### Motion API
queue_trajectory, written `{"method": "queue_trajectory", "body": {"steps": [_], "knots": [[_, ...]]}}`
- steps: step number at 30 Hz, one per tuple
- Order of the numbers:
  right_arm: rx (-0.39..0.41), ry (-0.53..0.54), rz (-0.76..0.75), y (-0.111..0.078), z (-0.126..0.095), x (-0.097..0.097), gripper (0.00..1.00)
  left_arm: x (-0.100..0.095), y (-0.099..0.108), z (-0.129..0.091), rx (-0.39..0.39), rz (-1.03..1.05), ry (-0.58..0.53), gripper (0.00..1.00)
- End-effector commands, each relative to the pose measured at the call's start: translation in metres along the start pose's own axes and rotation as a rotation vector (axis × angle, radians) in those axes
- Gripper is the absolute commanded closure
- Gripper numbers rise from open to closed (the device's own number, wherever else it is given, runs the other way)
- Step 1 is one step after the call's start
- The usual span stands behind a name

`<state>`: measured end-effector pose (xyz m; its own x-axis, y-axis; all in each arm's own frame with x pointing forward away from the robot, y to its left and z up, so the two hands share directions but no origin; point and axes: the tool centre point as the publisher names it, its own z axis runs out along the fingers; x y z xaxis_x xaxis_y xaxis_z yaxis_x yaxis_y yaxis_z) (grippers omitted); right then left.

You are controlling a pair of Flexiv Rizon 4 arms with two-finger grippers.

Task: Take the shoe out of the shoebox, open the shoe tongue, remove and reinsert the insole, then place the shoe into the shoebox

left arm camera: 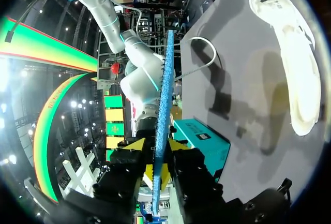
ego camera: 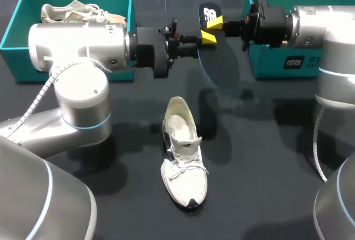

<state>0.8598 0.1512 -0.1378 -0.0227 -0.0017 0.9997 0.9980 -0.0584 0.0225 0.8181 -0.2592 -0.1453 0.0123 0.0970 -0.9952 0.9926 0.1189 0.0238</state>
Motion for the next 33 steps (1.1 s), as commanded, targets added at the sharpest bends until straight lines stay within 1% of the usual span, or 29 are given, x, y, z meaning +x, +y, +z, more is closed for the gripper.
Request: {"method": "queue_trajectory", "body": {"steps": [1, 4, 6, 12, 13, 14, 15, 16, 19, 24, 29, 33], "knots": [[0.001, -0.002, 0.000, 0.000, 0.000, 0.000, 1.00, 0.000, 0.002, 0.005, -0.003, 0.001, 0.005, 0.82], [0.001, -0.002, 0.000, 0.000, 0.000, 0.000, 1.00, 0.000, 0.004, 0.007, -0.002, -0.001, 0.008, 0.88], [0.001, -0.002, 0.000, 0.000, 0.000, 0.000, 1.00, 0.001, 0.004, 0.008, 0.000, -0.003, 0.009, 1.00], [0.001, -0.002, 0.000, 0.000, 0.000, 0.000, 1.00, 0.001, 0.003, 0.011, 0.006, -0.003, 0.010, 1.00], [-0.004, 0.012, -0.003, 0.000, -0.001, 0.000, 1.00, 0.001, 0.002, 0.010, 0.006, -0.002, 0.010, 1.00], [-0.001, 0.013, -0.002, -0.001, -0.001, 0.001, 0.91, 0.001, 0.002, 0.010, 0.006, 0.000, 0.010, 1.00], [-0.003, 0.012, -0.010, -0.001, -0.001, 0.002, 0.58, 0.001, 0.001, 0.008, 0.006, 0.001, 0.009, 1.00], [-0.007, 0.018, -0.011, -0.001, -0.001, 0.002, 0.00, 0.000, 0.000, 0.007, 0.006, 0.002, 0.009, 1.00], [-0.010, 0.017, -0.020, -0.003, -0.004, 0.004, 0.00, -0.001, -0.001, 0.001, 0.001, 0.006, 0.009, 1.00], [-0.033, 0.030, -0.045, -0.009, -0.014, 0.007, 0.00, -0.004, -0.003, -0.017, -0.017, -0.016, -0.001, 1.00], [-0.048, 0.057, -0.074, -0.023, -0.032, 0.008, 0.00, 0.000, -0.004, -0.040, -0.048, -0.034, 0.027, 1.00], [-0.052, 0.066, -0.076, -0.034, -0.040, 0.007, 0.00, 0.007, -0.004, -0.056, -0.061, -0.071, 0.052, 1.00]]}}
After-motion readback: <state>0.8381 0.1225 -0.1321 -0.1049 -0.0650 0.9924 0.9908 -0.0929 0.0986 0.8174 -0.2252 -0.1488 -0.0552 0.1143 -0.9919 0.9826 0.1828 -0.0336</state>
